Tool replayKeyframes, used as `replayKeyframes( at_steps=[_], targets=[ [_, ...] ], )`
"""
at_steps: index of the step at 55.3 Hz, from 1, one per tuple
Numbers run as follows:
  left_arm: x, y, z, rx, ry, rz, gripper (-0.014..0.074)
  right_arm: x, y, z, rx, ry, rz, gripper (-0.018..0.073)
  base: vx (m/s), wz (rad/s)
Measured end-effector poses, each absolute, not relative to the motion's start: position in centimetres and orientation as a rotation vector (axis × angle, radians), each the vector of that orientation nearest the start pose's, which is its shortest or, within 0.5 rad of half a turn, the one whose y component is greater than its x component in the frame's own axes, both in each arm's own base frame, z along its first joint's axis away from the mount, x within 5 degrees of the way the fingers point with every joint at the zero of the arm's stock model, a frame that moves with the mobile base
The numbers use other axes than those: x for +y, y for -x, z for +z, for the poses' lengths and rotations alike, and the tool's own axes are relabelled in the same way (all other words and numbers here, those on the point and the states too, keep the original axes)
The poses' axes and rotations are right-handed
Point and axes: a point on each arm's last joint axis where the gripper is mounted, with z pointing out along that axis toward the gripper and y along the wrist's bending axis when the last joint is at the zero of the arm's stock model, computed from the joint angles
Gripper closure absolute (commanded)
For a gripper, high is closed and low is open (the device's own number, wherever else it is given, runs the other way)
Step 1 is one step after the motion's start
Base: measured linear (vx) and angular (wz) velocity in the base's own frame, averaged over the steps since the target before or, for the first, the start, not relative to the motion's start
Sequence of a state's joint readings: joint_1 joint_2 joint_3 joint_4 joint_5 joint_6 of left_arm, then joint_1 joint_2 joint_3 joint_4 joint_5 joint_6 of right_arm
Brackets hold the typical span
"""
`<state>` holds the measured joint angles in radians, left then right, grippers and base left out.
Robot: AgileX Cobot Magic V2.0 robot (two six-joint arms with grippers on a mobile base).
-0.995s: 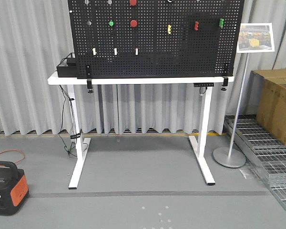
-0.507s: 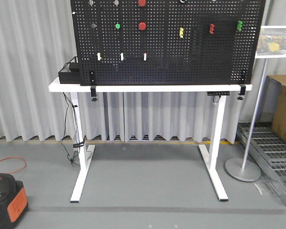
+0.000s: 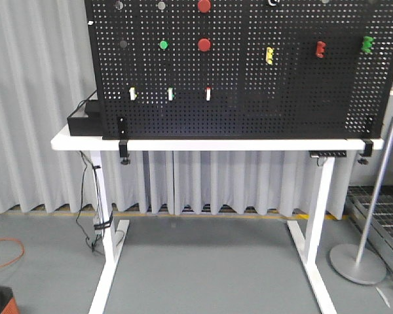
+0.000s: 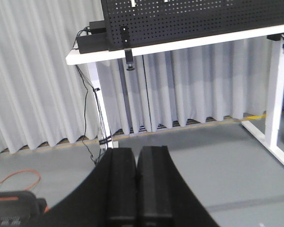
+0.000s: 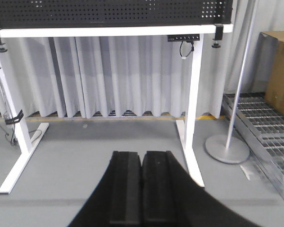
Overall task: Rotate knob clockwise with right arm
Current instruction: 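Drive the base forward toward the black pegboard desk, then drive closer until the pegboard fills the view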
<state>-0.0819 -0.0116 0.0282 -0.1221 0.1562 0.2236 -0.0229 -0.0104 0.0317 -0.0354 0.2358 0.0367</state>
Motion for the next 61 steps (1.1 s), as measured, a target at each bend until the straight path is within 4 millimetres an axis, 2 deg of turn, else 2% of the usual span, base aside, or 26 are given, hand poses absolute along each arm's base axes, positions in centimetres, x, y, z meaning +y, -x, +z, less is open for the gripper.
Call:
replayKeyframes(
  at_steps=[61],
  targets=[
    [-0.63,-5.61,19.02,1.647,-0.167,0.000,0.0603,-0.20,-5.56,18.17,1.740,-0.028,-0.022,0.0566,0.42,0.01]
  ],
)
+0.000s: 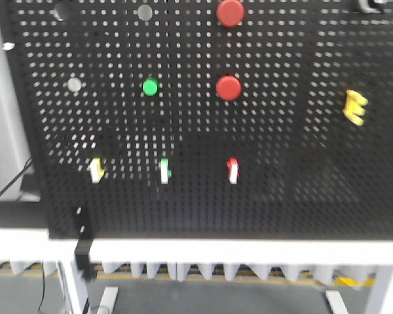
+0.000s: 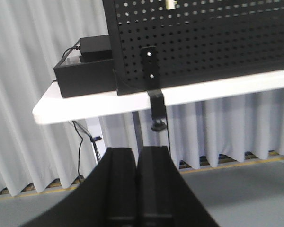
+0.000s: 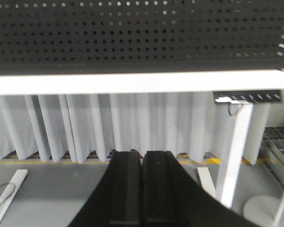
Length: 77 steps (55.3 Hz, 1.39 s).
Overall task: Rotate knob clockwise with right arm
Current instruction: 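Drive closer until the pegboard fills the view, then raise the right gripper and center its open fingers on the silver ring knob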
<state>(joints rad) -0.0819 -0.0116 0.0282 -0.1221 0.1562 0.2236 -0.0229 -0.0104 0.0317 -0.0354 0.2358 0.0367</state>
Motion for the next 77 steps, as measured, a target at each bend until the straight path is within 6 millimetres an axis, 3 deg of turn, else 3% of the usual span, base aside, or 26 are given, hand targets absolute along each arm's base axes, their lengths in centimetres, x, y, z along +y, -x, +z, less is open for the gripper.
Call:
replayKeyframes(
  at_steps=[33,77],
  targets=[
    [-0.63,-5.61,19.02,1.647,-0.167,0.000,0.0603,-0.20,-5.56,18.17,1.740,-0.028,-0.022,0.0566,0.35,-0.02],
    [-0.63,-5.61,19.02,1.647,-0.167,0.000,0.0603,-0.20,-5.58,18.27,1.729,-0.028,-0.022,0.0566,0.03,-0.02]
  ],
)
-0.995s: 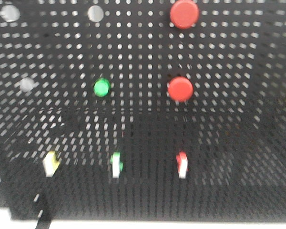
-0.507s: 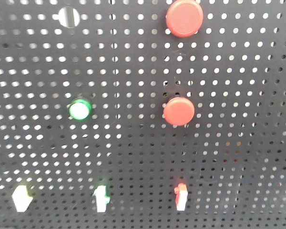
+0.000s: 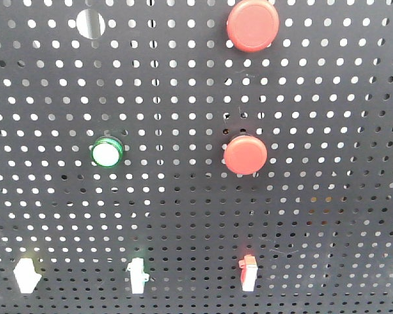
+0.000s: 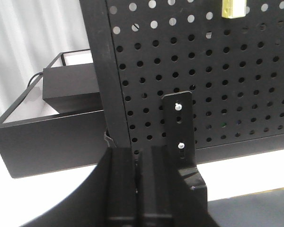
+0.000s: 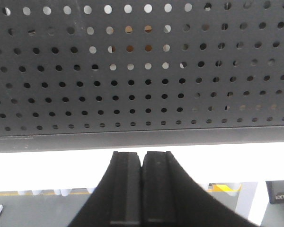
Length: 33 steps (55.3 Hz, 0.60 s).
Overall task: Rotate knob clockwise with right arm
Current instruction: 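Raise the right gripper and center its open fingers on the silver ring knob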
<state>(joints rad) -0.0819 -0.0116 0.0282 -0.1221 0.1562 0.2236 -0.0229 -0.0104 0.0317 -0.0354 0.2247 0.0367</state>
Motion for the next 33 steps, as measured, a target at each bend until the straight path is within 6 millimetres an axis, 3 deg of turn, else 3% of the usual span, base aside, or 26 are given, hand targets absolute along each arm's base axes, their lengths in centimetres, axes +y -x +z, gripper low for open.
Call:
replayKeyframes(
  at_steps=[10,15,24,31,33],
  targets=[
    [-0.6,-5.6,19.0,1.647,-0.167,0.000,0.0603,-0.1,-5.7,20.0,1.542,-0.035,-0.002,0.0566,0.00,0.00],
    [-0.6,-5.6,19.0,1.647,-0.167,0.000,0.0603,-0.1,-5.4,21.9,1.471,-0.041,0.007,0.0566,0.00,0.00],
    [-0.6,-5.6,19.0,1.647,-0.167,0.000,0.0603,-0.1,-3.0,31.3,1.297,-0.022,-0.021,0.0566,0.00,0.00],
    [-0.6,-5.6,19.0,1.647,-0.167,0.000,0.0603,-0.2,-2.2,38.5,1.246,0.012,-0.085,0.0566,0.00,0.00],
    [-0.6,-5.6,19.0,1.647,-0.167,0.000,0.0603,-0.2,-2.1,41.4,1.223,0.021,-0.104,0.0566,0.00,0.00]
  ],
)
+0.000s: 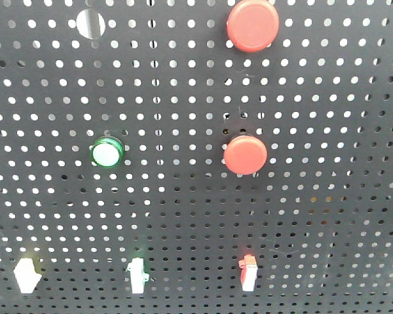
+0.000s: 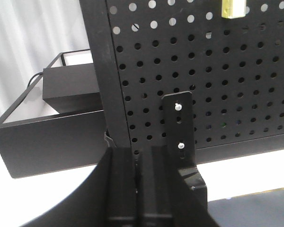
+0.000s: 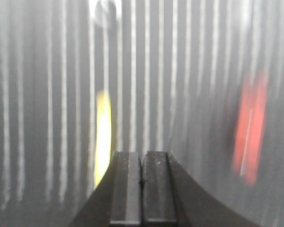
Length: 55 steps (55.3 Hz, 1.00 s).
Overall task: Rotate knob clockwise with right arm
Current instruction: 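Raise the right gripper and center its open fingers on the silver ring knob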
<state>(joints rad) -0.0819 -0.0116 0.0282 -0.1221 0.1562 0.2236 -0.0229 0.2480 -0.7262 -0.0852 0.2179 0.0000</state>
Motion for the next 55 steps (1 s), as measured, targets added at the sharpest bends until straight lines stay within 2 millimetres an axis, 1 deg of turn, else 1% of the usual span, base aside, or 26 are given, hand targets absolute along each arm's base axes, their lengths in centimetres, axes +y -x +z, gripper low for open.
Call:
replayKeyframes(
  at_steps=[2,6,7,8,11,16,21,25,34,41,48,55],
  targets=[
    [-0.6,-5.6,19.0,1.647,-0.167,0.000,0.0603,-0.2,-2.6,42.4,1.234,0.020,-0.104,0.0566,0.00,0.00],
    [-0.6,-5.6,19.0,1.647,-0.167,0.000,0.0603,-0.3,-3.2,45.9,1.228,0.017,-0.106,0.0566,0.00,0.00],
    [-0.6,-5.6,19.0,1.647,-0.167,0.000,0.0603,-0.3,-3.6,46.1,1.242,0.016,-0.106,0.0566,0.00,0.00],
    [-0.6,-5.6,19.0,1.647,-0.167,0.000,0.0603,-0.3,-3.9,46.7,1.245,0.015,-0.105,0.0566,0.00,0.00],
    [-0.6,-5.6,19.0,1.647,-0.167,0.000,0.0603,-0.3,-4.5,47.8,1.270,0.010,-0.096,0.0566,0.00,0.00],
    [-0.6,-5.6,19.0,1.647,-0.167,0.000,0.0603,-0.3,-5.5,48.8,1.290,0.002,-0.074,0.0566,0.00,0.00],
    [-0.6,-5.6,19.0,1.647,-0.167,0.000,0.0603,-0.2,-6.5,49.2,1.304,0.006,-0.065,0.0566,0.00,0.00],
    [-0.6,-5.6,19.0,1.647,-0.167,0.000,0.0603,-0.3,-7.3,49.2,1.321,0.053,-0.126,0.0565,0.00,0.00],
    [-0.6,-5.6,19.0,1.647,-0.167,0.000,0.0603,-0.2,-9.5,48.5,1.386,0.278,-0.366,0.0564,0.00,0.00],
    [-0.6,-5.6,19.0,1.647,-0.167,0.000,0.0603,0.2,-10.9,48.1,1.407,0.438,-0.453,0.0564,0.00,0.00],
    [-0.6,-5.6,19.0,1.647,-0.167,0.000,0.0603,0.7,-11.6,49.1,1.362,0.538,-0.474,0.0563,0.00,0.00],
    [-0.6,-5.6,19.0,1.647,-0.167,0.000,0.0603,1.0,-11.5,50.4,1.301,0.582,-0.499,0.0557,0.00,0.00]
  ],
)
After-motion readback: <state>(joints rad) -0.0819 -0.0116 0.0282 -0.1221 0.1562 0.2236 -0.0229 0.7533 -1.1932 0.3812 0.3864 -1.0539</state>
